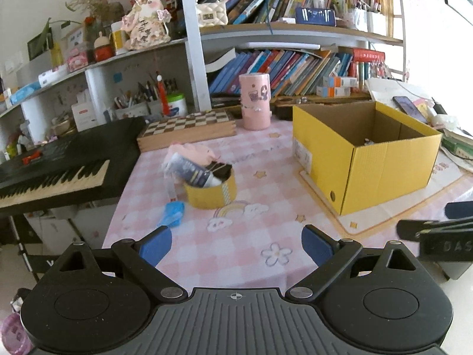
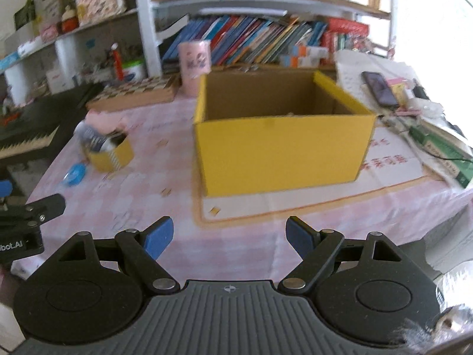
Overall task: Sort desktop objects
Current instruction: 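Withdraw both tools from the box back toward the tape roll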
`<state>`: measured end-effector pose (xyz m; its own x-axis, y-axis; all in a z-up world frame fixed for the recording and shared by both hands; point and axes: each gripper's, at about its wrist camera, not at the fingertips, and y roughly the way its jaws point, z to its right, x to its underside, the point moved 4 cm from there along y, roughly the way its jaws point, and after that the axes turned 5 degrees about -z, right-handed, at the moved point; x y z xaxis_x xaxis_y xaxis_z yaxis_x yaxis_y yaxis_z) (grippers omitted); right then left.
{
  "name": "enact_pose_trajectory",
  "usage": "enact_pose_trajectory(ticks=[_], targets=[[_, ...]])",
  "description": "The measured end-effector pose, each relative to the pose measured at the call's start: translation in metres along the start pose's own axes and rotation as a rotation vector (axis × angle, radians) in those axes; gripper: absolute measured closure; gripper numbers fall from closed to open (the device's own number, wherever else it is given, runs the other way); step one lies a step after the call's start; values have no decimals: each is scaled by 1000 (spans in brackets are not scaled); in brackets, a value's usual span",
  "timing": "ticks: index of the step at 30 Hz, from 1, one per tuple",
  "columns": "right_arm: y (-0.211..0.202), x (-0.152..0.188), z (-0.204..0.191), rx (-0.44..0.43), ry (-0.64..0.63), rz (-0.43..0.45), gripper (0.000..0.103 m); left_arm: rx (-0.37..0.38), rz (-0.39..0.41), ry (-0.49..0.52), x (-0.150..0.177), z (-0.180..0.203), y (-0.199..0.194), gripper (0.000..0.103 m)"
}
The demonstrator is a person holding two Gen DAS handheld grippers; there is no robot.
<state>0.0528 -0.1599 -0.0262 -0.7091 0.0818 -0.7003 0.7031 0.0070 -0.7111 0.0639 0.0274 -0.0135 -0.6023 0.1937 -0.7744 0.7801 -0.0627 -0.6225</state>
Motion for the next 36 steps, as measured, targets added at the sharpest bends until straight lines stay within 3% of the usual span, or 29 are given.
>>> enact_pose_trajectory(ticks=[12, 36], targets=[[-3, 1, -46, -71, -173, -4, 21, -33, -11, -22, 11, -18, -7, 7], [-5, -7, -80, -135, -230, 28, 21, -87, 19, -66, 14, -50, -18, 7]])
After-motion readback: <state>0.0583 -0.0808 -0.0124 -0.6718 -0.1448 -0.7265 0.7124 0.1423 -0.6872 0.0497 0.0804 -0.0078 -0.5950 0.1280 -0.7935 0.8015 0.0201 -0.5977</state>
